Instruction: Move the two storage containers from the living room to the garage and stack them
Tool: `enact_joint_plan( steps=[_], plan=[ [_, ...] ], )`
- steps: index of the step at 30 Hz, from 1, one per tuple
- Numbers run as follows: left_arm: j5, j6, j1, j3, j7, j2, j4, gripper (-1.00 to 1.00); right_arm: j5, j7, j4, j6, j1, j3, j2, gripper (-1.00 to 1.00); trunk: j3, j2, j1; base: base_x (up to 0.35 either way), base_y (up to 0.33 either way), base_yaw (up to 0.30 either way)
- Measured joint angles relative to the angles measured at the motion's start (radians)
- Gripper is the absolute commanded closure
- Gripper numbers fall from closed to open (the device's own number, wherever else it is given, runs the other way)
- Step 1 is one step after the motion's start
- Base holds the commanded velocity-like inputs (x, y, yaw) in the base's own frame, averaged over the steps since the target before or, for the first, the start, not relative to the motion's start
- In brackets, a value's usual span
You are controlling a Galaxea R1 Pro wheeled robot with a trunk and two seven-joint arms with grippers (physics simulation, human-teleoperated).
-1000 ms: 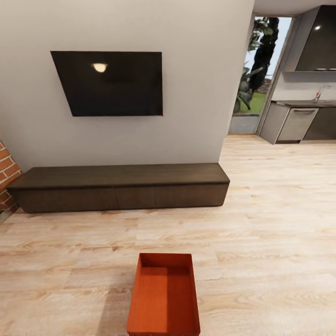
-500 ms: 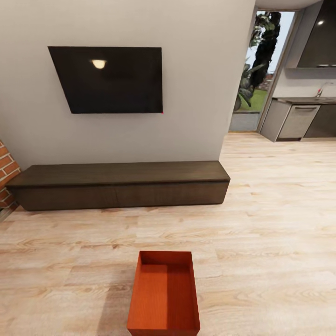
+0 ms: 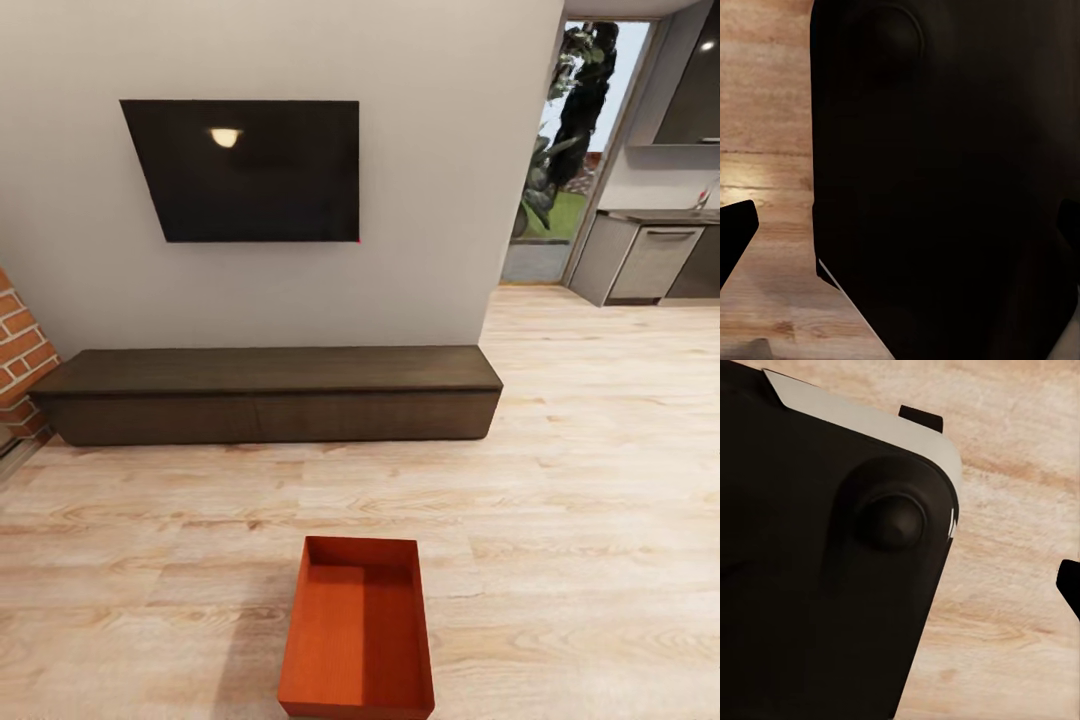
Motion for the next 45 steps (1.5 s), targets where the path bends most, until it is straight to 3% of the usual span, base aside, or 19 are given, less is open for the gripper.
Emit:
enact_joint_plan(
  steps=[45],
  plan=[
    [0.0, 0.0, 0.0, 0.0, 0.0, -0.002, 0.0, -1.0, 0.0, 0.002, 0.0, 0.001, 0.0, 0.002, -0.006, -1.0, -0.069, 0.0, 0.0, 0.0, 0.0, -0.017]
  ],
)
